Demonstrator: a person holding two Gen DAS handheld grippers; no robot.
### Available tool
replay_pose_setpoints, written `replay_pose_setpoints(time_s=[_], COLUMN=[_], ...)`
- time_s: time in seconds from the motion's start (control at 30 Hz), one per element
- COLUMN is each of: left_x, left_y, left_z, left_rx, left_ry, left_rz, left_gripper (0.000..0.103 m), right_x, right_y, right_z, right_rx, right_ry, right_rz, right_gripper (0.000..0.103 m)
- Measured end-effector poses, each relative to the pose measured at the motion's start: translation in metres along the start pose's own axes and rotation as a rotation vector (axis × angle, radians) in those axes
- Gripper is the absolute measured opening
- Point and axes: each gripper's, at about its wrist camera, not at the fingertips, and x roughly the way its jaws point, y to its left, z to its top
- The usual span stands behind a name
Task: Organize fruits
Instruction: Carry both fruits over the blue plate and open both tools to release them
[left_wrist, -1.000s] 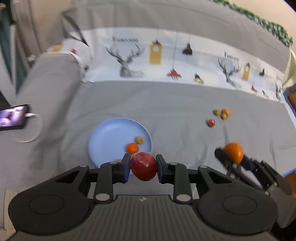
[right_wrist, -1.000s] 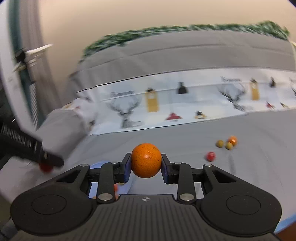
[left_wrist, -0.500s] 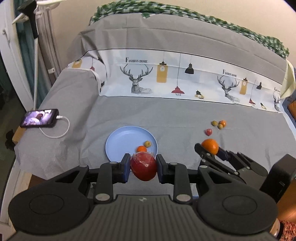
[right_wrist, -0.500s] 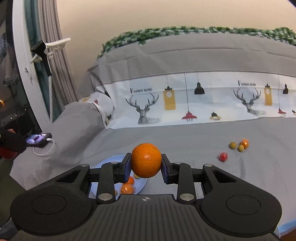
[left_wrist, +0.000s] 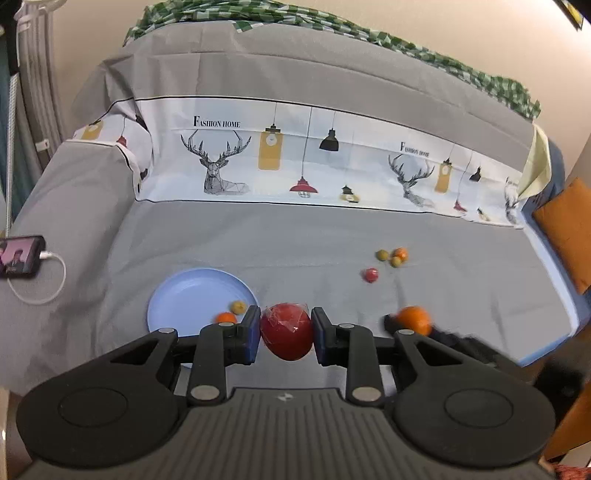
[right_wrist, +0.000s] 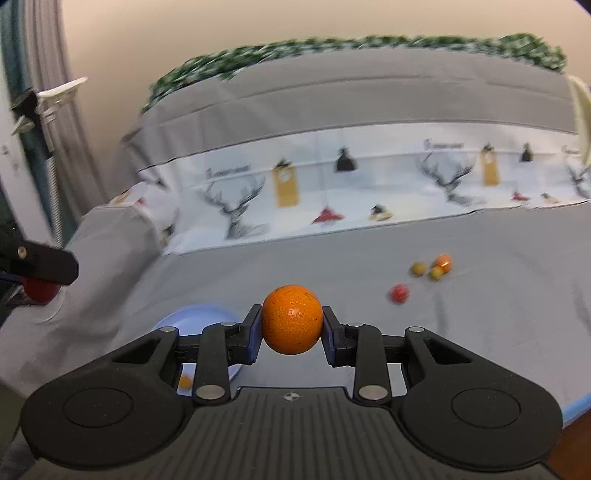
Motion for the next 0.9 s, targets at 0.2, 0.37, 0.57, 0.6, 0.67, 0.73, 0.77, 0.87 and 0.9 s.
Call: replay_pose_setpoints(time_s=[0.2, 0.37, 0.57, 0.6, 0.67, 0.73, 0.77, 0.87, 0.9], left_x=[0.033, 0.078, 0.142, 0.155, 0.179, 0.201, 0.21, 0.237, 0.245], left_y=[0.041, 0.084, 0.117, 0.121, 0.129, 0.137, 0.14, 0.15, 0.154], left_z=[0.001, 0.004, 0.006, 0.005, 0.002, -0.001, -0.002, -0.005, -0.006], left_rx=[-0.05, -0.077, -0.046, -0.04, -0.033, -0.025, -0.018, 0.003, 0.002], left_ry=[0.046, 0.062, 0.106, 0.115, 0.134, 0.164, 0.173, 0.196, 0.203], left_rz=[-0.019, 0.017, 0.048, 0.062, 0.064, 0.069, 0.062, 0.081, 0.089], left_gripper=[0.032, 0.032, 0.032, 0.032, 0.032, 0.032, 0.032, 0.032, 0.032], right_x=[0.036, 0.077, 0.132, 0.142, 0.164, 0.183, 0.192, 0.213, 0.219], right_y=[0.006, 0.035, 0.073, 0.08, 0.099, 0.116, 0.123, 0.138, 0.142], right_z=[-0.008, -0.024, -0.038, -0.043, -0.056, -0.068, -0.074, -0.082, -0.085], right_rx=[0.004, -0.05, -0.153, -0.178, -0.266, -0.338, -0.369, -0.386, -0.383], right_ry=[0.021, 0.095, 0.188, 0.196, 0.208, 0.21, 0.214, 0.264, 0.281], right_rz=[-0.062, -0.054, 0.057, 0.079, 0.124, 0.149, 0.157, 0.205, 0.217], right_gripper=[0.034, 0.034, 0.034, 0.034, 0.034, 0.034, 0.034, 0.034, 0.034])
